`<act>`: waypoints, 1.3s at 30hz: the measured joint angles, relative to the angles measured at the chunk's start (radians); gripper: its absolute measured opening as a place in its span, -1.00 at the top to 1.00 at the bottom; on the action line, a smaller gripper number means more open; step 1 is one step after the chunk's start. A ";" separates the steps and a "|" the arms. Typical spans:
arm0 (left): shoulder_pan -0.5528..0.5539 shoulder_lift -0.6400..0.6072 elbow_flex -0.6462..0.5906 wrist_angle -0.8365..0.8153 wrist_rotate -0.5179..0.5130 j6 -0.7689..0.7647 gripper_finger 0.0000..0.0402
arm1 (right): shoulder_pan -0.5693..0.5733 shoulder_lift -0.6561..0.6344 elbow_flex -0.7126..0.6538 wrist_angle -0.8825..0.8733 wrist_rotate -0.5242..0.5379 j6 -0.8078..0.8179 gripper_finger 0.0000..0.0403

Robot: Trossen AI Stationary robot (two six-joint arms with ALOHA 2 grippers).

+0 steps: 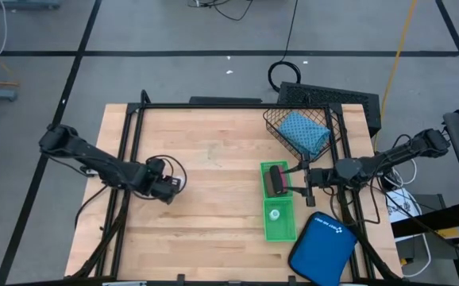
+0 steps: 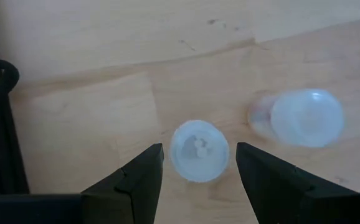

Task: Pick & Place Medicine items
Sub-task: Put the left transparent pill bottle into the bottom green basket

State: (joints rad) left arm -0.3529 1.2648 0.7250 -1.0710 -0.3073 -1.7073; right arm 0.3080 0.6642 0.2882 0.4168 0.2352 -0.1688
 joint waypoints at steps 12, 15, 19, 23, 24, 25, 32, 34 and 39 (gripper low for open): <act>0.034 0.057 0.000 0.005 0.030 0.026 -0.06 | 0.000 0.000 0.000 0.000 0.000 0.000 -0.05; 0.034 0.058 0.000 0.005 0.029 0.024 -0.06 | 0.000 0.000 0.000 0.001 0.000 0.000 -0.05; 0.034 0.058 0.000 0.005 0.028 0.023 0.02 | 0.000 0.000 0.000 0.001 0.000 0.000 -0.05; 0.034 0.058 0.000 0.005 0.026 0.023 0.29 | 0.000 0.000 0.000 0.001 0.000 0.000 -0.05; 0.034 0.057 0.000 0.003 0.026 0.023 0.33 | 0.000 0.000 0.000 0.000 0.000 0.000 -0.05; 0.034 0.057 0.000 0.002 0.026 0.024 0.33 | 0.000 0.000 0.000 0.000 0.000 0.000 -0.05; 0.033 0.031 0.076 -0.065 0.054 0.051 0.33 | 0.000 0.000 0.000 0.001 0.000 0.000 -0.05; 0.033 0.030 0.141 -0.097 0.032 0.083 0.33 | 0.000 0.000 0.000 0.001 0.000 0.000 -0.05; 0.034 0.034 0.325 -0.076 -0.093 0.226 0.33 | 0.000 0.000 0.000 0.001 0.000 0.000 -0.05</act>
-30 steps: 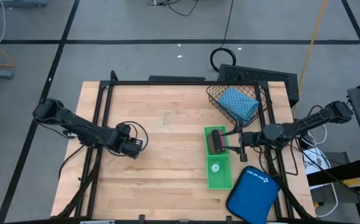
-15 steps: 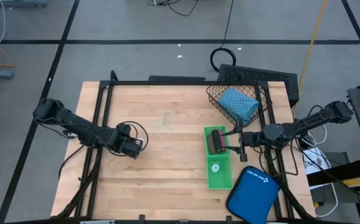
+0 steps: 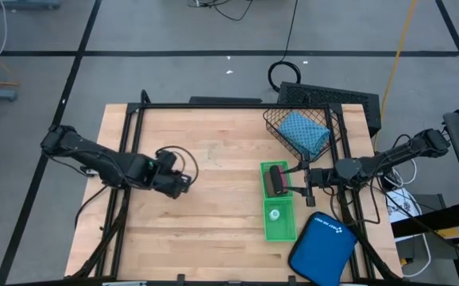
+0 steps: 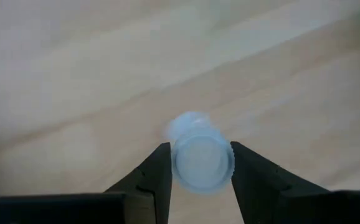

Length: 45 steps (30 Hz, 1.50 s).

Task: Pick & Place Medicine items
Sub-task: Put the left transparent pill bottle into the bottom green basket

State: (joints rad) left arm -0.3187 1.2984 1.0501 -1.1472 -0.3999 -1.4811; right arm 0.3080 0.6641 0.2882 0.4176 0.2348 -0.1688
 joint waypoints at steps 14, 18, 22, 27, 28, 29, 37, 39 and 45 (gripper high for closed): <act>0.121 0.390 0.353 0.257 0.127 0.594 0.33 | 0.000 0.000 0.000 -0.004 0.000 0.026 -0.05; 0.143 0.519 0.407 0.286 0.167 0.661 0.33 | 0.000 0.000 0.000 -0.004 0.001 0.026 -0.05; 0.158 0.614 0.427 0.285 0.187 0.691 0.33 | 0.000 0.000 0.000 -0.004 0.002 0.026 -0.05; 0.162 0.686 0.429 0.286 0.211 0.702 0.33 | 0.000 0.000 0.000 -0.004 0.003 0.026 -0.05; 0.162 0.689 0.430 0.286 0.218 0.702 0.33 | 0.000 0.000 0.000 -0.004 0.003 0.026 -0.05; 0.162 0.690 0.431 0.286 0.224 0.702 0.31 | 0.000 0.000 0.000 -0.004 0.004 0.026 -0.05; 0.165 0.659 0.427 0.327 0.229 0.719 -0.12 | -0.004 0.000 0.000 0.004 0.008 0.028 -0.05; 0.167 0.631 0.428 0.343 0.225 0.735 -0.20 | -0.012 0.000 0.000 0.012 0.042 0.063 -0.05; 0.132 0.490 0.427 0.343 0.052 0.790 -0.32 | -0.058 0.037 0.000 0.024 0.106 0.155 -0.05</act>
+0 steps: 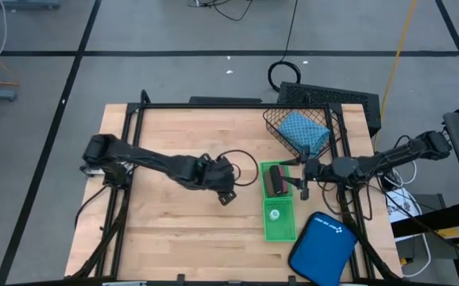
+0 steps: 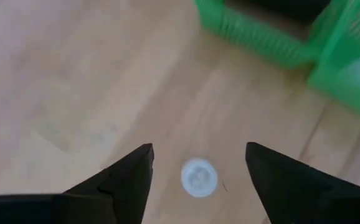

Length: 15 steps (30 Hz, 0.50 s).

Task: Pick & Place Medicine items
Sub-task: Put the left transparent pill bottle into the bottom green basket

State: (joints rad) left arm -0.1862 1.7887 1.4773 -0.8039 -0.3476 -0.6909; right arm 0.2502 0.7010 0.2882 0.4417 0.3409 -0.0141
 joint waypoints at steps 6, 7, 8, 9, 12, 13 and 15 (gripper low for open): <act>-0.106 -0.176 -0.005 0.013 -0.308 0.083 -0.31 | -0.050 0.184 0.139 -0.109 -0.050 0.030 -0.05; -0.129 -0.201 -0.010 0.021 -0.359 0.102 -0.30 | -0.057 0.231 0.183 -0.138 -0.074 0.031 -0.05; -0.150 -0.225 -0.018 0.034 -0.398 0.119 -0.29 | -0.063 0.280 0.227 -0.165 -0.096 0.031 -0.05; -0.170 -0.245 -0.030 0.054 -0.425 0.133 -0.29 | -0.071 0.330 0.271 -0.190 -0.115 0.029 -0.05; -0.204 -0.303 -0.100 0.161 -0.446 0.177 -0.30 | -0.093 0.497 0.410 -0.263 -0.182 0.001 -0.05; -0.210 -0.323 -0.133 0.207 -0.443 0.190 -0.31 | -0.099 0.557 0.451 -0.281 -0.197 -0.009 -0.05; -0.217 -0.368 -0.208 0.300 -0.428 0.211 -0.32 | -0.111 0.669 0.526 -0.304 -0.227 -0.022 -0.05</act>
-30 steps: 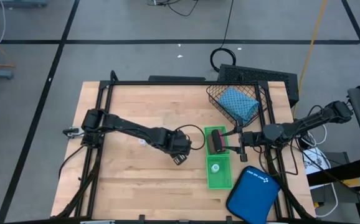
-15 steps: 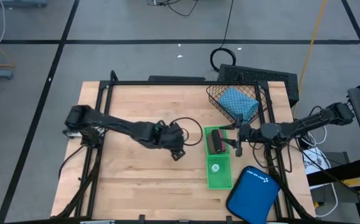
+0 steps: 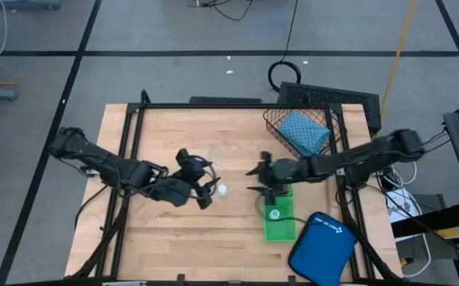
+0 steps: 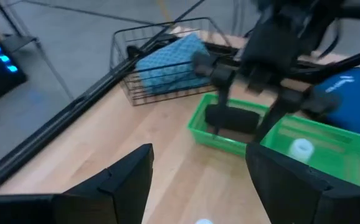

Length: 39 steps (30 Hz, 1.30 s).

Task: Pick & Place Medicine items
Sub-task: Put the left transparent pill bottle into the bottom green basket

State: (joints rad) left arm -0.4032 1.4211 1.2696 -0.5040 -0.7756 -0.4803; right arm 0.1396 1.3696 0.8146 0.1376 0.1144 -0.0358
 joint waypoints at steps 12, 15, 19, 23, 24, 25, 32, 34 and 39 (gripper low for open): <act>-0.005 -0.162 -0.291 0.229 0.014 -0.049 -0.33 | -0.031 0.417 0.265 0.020 -0.116 -0.029 -0.24; -0.004 -0.160 -0.297 0.221 0.016 -0.048 -0.31 | -0.042 0.473 0.291 0.055 -0.117 -0.024 -0.40; -0.004 -0.157 -0.297 0.218 0.017 -0.048 -0.29 | -0.061 0.518 0.291 0.124 -0.116 -0.022 -0.55; -0.004 -0.157 -0.297 0.218 0.019 -0.044 -0.31 | -0.079 0.540 0.290 0.145 -0.121 -0.009 -0.56; -0.004 -0.157 -0.297 0.218 0.019 -0.042 -0.32 | -0.082 0.542 0.290 0.143 -0.130 -0.003 -0.55; -0.004 -0.157 -0.297 0.218 0.019 -0.040 -0.32 | -0.086 0.543 0.290 0.143 -0.147 -0.002 -0.53; -0.004 -0.157 -0.297 0.217 0.019 -0.037 -0.33 | -0.087 0.546 0.290 0.147 -0.172 -0.007 -0.37; -0.003 -0.157 -0.297 0.217 0.019 -0.038 -0.33 | -0.088 0.546 0.290 0.147 -0.172 -0.007 -0.31; -0.003 -0.157 -0.296 0.217 0.019 -0.038 -0.33 | -0.088 0.546 0.290 0.147 -0.171 -0.010 -0.19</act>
State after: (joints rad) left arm -0.4061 1.2644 0.9733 -0.2871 -0.7570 -0.5186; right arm 0.0521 1.9156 1.1045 0.2845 -0.0570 -0.0453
